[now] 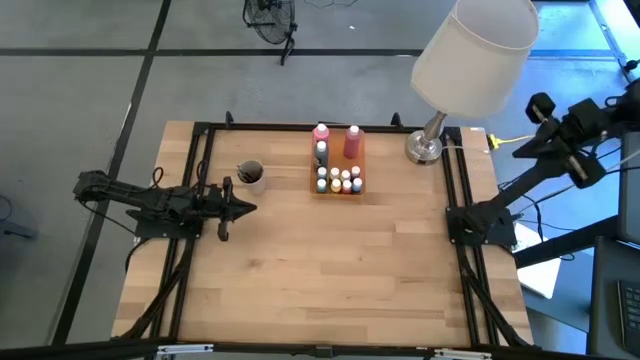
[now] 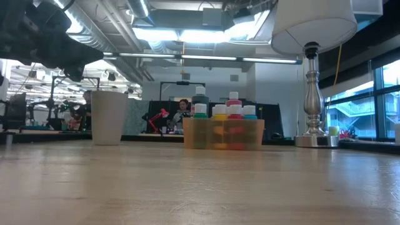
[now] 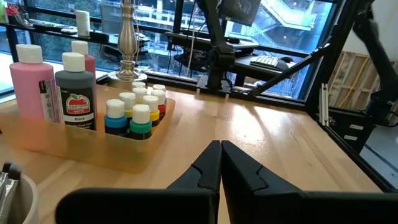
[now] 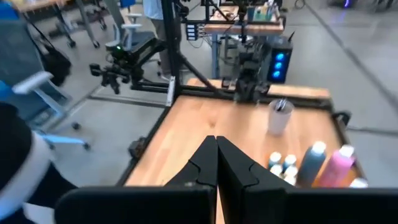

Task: Pick & Place Paint Supplies
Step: Return to Home Position

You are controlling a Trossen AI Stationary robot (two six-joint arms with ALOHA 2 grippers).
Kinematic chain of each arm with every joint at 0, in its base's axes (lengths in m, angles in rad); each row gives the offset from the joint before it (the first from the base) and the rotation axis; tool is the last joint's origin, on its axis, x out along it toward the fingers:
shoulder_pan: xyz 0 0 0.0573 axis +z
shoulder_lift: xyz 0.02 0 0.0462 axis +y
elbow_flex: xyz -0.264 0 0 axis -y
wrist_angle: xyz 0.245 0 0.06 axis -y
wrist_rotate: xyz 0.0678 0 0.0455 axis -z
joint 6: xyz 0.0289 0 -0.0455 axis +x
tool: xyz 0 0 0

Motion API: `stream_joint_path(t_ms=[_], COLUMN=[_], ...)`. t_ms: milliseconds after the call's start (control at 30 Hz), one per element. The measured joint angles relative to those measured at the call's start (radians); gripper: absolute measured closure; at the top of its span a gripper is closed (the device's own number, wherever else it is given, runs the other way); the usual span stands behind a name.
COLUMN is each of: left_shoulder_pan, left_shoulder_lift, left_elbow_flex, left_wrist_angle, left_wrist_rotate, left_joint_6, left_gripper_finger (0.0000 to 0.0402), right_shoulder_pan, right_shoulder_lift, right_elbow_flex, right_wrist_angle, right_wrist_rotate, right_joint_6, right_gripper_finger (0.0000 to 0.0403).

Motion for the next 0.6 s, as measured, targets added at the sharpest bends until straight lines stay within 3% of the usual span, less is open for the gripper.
stream_joint_path(t_ms=[133, 333, 600], left_shoulder_pan=[0.000, 0.000, 0.000], left_shoulder_lift=[0.000, 0.000, 0.000], left_elbow_flex=[0.000, 0.000, 0.000], left_wrist_angle=[0.000, 0.000, 0.000], left_wrist_rotate=[0.000, 0.000, 0.000], left_joint_6=[0.000, 0.000, 0.000], left_gripper_finger=[0.0396, 0.0396, 0.0396], right_shoulder_pan=[-0.010, -0.046, -0.063], right_shoulder_lift=[-0.137, -0.353, -0.581], right_elbow_flex=[-0.185, -0.546, -0.995], right_wrist_angle=[0.047, 0.205, 0.634], right_wrist_rotate=[-0.008, -0.070, -0.140], right_joint_6=[0.102, 0.112, 0.061], right_gripper_finger=[0.0403, 0.0403, 0.0403])
